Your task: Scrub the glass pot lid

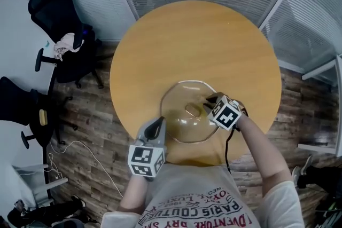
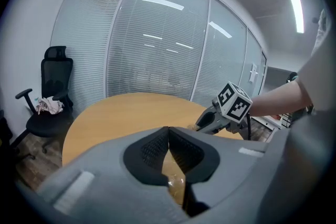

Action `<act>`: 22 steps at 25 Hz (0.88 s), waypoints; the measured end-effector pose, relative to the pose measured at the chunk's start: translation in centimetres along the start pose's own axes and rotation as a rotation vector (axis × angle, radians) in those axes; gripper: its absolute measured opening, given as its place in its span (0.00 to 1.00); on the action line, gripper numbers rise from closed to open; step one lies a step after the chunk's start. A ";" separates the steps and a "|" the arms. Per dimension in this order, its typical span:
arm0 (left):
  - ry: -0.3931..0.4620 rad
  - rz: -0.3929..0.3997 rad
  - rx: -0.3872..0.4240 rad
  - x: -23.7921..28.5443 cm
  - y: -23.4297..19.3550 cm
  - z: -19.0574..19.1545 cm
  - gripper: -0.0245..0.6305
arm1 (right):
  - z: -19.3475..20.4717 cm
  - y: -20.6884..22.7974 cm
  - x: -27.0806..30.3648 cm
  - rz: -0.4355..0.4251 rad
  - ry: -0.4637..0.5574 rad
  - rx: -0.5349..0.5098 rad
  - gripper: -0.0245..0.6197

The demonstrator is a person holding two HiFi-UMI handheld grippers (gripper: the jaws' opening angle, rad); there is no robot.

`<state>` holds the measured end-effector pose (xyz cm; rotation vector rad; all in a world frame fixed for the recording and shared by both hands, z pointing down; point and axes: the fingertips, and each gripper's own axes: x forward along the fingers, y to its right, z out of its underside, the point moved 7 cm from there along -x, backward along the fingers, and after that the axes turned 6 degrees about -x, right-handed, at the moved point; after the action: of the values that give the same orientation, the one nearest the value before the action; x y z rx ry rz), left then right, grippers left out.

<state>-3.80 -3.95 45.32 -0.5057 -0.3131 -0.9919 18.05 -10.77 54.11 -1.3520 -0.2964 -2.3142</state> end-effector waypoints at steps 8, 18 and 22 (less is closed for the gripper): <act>-0.010 0.010 -0.027 2.8 -2.6 -1.2 0.05 | -2.8 2.6 5.0 -0.056 -0.051 -0.138 0.14; -0.025 0.005 -0.055 4.1 -4.4 -0.7 0.05 | -2.9 1.8 7.4 -0.135 -0.106 -0.316 0.14; -0.026 0.001 -0.061 3.9 -4.5 -0.7 0.05 | -2.8 1.5 7.4 -0.136 -0.124 -0.336 0.14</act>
<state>-5.64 -9.17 47.74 -0.5744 -0.3066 -0.9972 13.45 -15.13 59.06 -1.6869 -0.0361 -2.4785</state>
